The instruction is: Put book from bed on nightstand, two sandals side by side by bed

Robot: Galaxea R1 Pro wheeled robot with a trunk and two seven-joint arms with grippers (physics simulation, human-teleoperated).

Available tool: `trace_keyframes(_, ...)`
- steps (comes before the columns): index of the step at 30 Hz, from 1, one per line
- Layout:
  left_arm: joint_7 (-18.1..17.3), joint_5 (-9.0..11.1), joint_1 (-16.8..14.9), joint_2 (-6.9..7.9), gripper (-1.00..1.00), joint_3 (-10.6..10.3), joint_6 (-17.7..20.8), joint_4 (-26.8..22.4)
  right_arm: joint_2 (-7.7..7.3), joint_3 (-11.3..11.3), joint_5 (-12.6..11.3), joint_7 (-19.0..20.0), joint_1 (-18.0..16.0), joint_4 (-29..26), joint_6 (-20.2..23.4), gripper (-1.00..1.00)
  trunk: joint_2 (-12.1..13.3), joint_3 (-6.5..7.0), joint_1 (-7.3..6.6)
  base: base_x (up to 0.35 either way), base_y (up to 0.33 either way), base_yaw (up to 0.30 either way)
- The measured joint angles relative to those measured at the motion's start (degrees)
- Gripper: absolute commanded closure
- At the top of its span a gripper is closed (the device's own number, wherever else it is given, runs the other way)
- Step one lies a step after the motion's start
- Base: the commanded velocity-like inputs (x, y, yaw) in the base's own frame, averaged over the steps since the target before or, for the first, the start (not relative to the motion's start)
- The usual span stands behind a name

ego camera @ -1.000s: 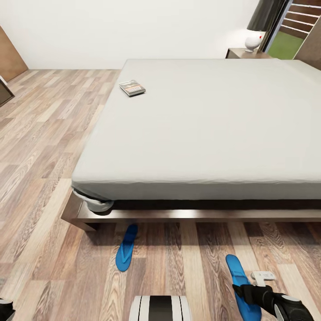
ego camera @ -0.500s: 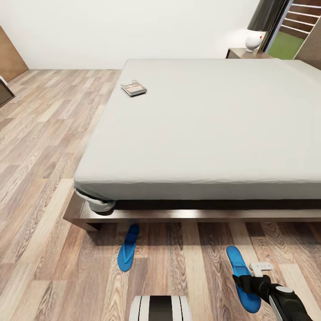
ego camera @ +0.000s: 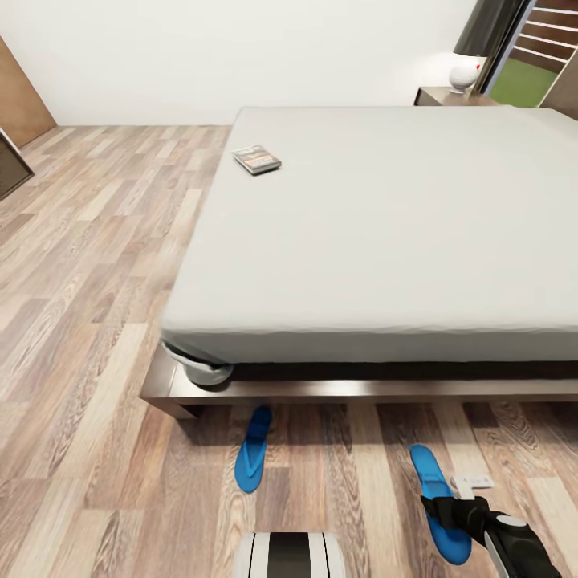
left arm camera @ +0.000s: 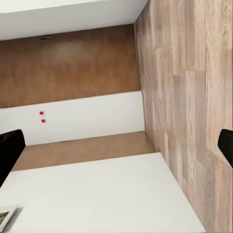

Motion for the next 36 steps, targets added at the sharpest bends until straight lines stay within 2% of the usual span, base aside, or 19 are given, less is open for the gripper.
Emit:
trace_keyframes(3,0.0,0.0,0.1,1.79,-1.0,-0.1,-0.3,0.4,-0.02,0.0,0.0,0.0,-0.3,0.4,-0.1,1.0,0.0,0.0,0.0,0.042,0.142,0.0)
trace_keyframes(8,0.0,0.0,0.8,2.85,-1.0,-0.2,-0.5,0.6,-0.02,-0.2,0.0,0.0,-0.5,0.6,-0.2,1.0,0.0,0.0,0.01,0.014,0.14,0.0)
trace_keyframes(16,0.0,0.0,1.3,3.1,-1.0,-0.2,-0.6,0.7,-0.04,-0.3,0.0,0.0,-0.5,0.7,-0.2,1.0,0.0,0.0,0.01,0.002,0.149,0.0)
trace_keyframes(31,-0.1,0.0,1.4,3.22,-1.0,-0.2,-0.5,1.2,-0.04,-0.4,0.0,0.0,-0.5,0.7,-0.3,1.0,0.0,0.0,0.01,0.0,0.287,0.0)
trace_keyframes(36,-0.1,0.0,1.4,3.22,-1.0,-0.2,-0.5,1.6,-0.04,-0.4,0.0,0.0,-0.5,0.7,-1.8,1.0,0.0,0.0,0.01,0.0,0.302,0.0)
